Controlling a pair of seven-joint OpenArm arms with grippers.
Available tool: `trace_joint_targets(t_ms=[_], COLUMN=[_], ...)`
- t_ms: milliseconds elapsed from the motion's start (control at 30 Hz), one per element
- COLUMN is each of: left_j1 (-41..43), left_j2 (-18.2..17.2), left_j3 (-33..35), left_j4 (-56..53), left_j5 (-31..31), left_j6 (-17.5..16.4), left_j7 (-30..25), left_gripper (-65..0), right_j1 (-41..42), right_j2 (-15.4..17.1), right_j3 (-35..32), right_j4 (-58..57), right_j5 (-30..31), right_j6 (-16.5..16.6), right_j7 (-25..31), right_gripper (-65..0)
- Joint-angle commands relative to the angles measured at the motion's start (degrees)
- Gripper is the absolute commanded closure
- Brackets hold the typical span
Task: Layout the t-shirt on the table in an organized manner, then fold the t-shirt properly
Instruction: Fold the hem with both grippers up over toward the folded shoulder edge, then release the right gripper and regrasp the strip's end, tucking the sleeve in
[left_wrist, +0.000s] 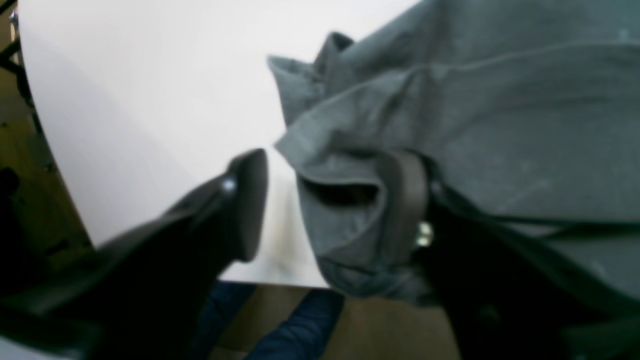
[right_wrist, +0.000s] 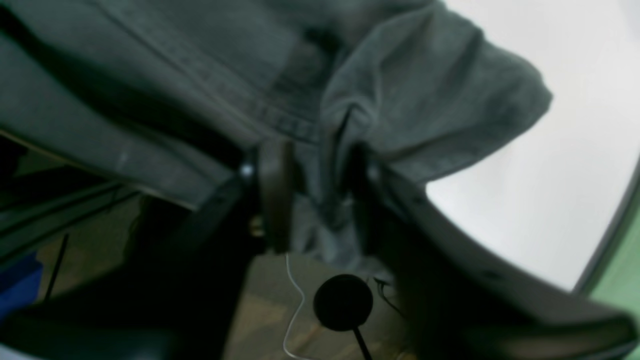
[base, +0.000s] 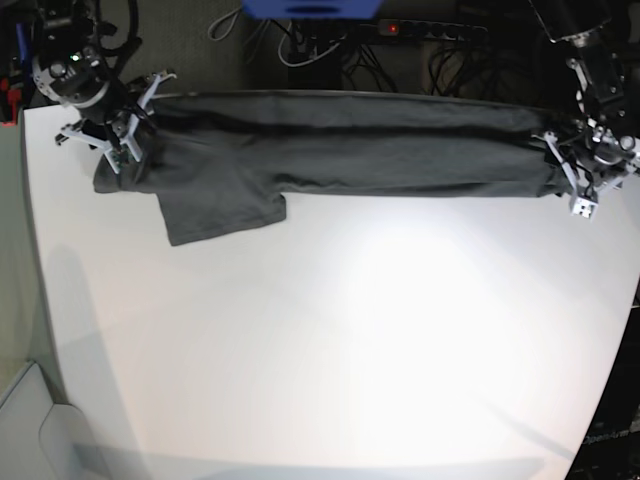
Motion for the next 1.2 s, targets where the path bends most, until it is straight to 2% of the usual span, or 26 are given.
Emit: trace_joint_targets(t_ms=[0, 100, 200, 500, 567, 733, 833, 933, 1000, 1100, 1167], left_j1=[-0.10, 0.08, 0.08, 0.08, 0.08, 0.17, 0.17, 0.17, 0.17, 0.17, 0.17], left_j2=[-0.88, -0.88, -0.88, -0.88, -0.88, -0.88, -0.88, -0.88, -0.88, -0.88, -0.88], left_j3=[-0.27, -0.36, -0.45, -0.45, -0.45, -0.45, -0.45, -0.45, -0.45, -0.45, -0.36], left_j4=[1.09, 0.92, 1.09, 1.45, 1.45, 1.53, 1.53, 1.53, 1.53, 1.53, 1.53], left_j5=[-0.28, -0.28, -0.28, -0.28, -0.28, -0.28, -0.28, -0.28, -0.28, -0.28, -0.19], left_j6=[0.04, 0.04, 0.04, 0.04, 0.04, 0.04, 0.04, 0.04, 0.04, 0.04, 0.04], left_j7=[-0.18, -0.18, -0.18, -0.18, -0.09, -0.18, -0.18, -0.18, -0.18, -0.18, 0.08], left_gripper=[-36.7, -36.8, -36.9, -37.2, -39.8, -52.0, -52.1, -52.1, -52.1, -52.1, -52.1], right_j1=[-0.28, -0.37, -0.37, 3.15, 4.55, 11.59, 15.54, 20.11, 23.89, 28.99, 31.81], right_j2=[0.50, 0.50, 0.50, -1.34, -1.96, -1.96, -2.05, -3.10, -4.33, -6.18, -7.14], right_j3=[0.41, 0.41, 0.94, 11.57, 13.07, 13.51, 12.89, 10.17, 8.76, 5.24, 2.17], right_j4=[0.86, 0.95, 1.12, 1.12, 1.21, 1.30, 1.30, 1.39, 1.30, 0.07, -1.87], right_j5=[0.04, 0.04, 0.04, 0.39, 0.39, 0.39, 0.48, 0.22, 0.13, 0.13, 0.13], right_j6=[0.07, 0.07, 0.07, 0.16, 0.16, 0.16, 0.68, 6.93, 9.56, 10.18, 10.18], right_j7=[0.94, 0.94, 0.94, 0.68, -1.52, -9.08, -14.09, -18.31, -22.44, -27.10, -28.15], right_gripper=[-26.0, -34.5, -39.8, -41.0, -41.0, -41.0, -41.0, -41.0, -41.0, -41.0, -41.0])
